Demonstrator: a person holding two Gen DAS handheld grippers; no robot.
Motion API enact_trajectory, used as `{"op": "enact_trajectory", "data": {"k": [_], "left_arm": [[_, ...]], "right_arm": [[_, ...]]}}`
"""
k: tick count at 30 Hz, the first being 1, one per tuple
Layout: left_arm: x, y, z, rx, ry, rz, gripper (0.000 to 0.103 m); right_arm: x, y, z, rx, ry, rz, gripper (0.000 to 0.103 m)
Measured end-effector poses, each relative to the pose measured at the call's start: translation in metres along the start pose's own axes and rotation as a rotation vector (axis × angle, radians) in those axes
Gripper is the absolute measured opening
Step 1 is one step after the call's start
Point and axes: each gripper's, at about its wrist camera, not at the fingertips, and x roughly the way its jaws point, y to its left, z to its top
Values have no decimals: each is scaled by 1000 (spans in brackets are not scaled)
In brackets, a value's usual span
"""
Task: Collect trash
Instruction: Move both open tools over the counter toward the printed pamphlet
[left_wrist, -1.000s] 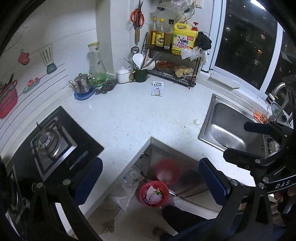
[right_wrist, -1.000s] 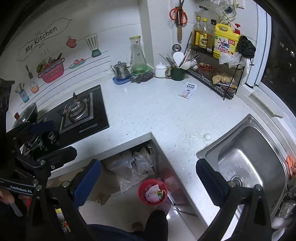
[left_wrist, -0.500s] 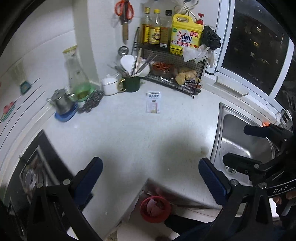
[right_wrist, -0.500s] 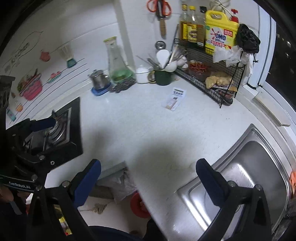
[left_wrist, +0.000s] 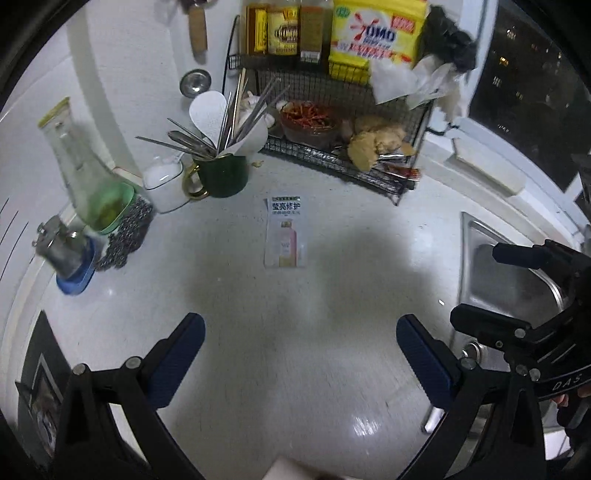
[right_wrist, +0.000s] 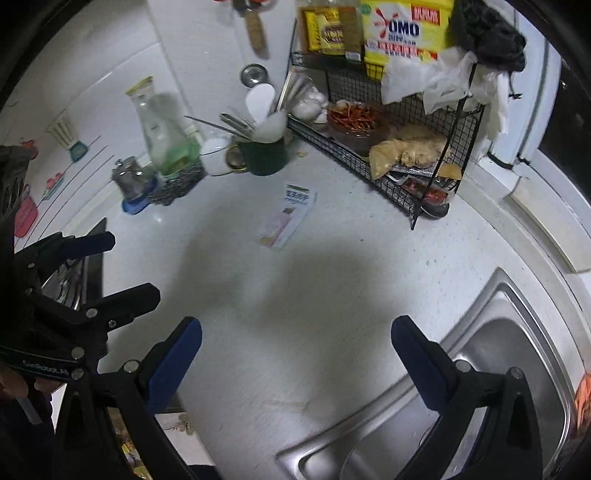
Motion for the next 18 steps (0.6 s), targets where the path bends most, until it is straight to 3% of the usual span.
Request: {"op": "enact_trajectory", "data": {"k": [9, 18], "left_arm": [[58, 36, 28, -87, 71, 42, 103], [110, 71, 42, -163, 125, 67, 103]], "right_arm": [[71, -22, 57, -72, 40, 73, 102], [146, -13, 105, -221, 65, 173, 102]]}}
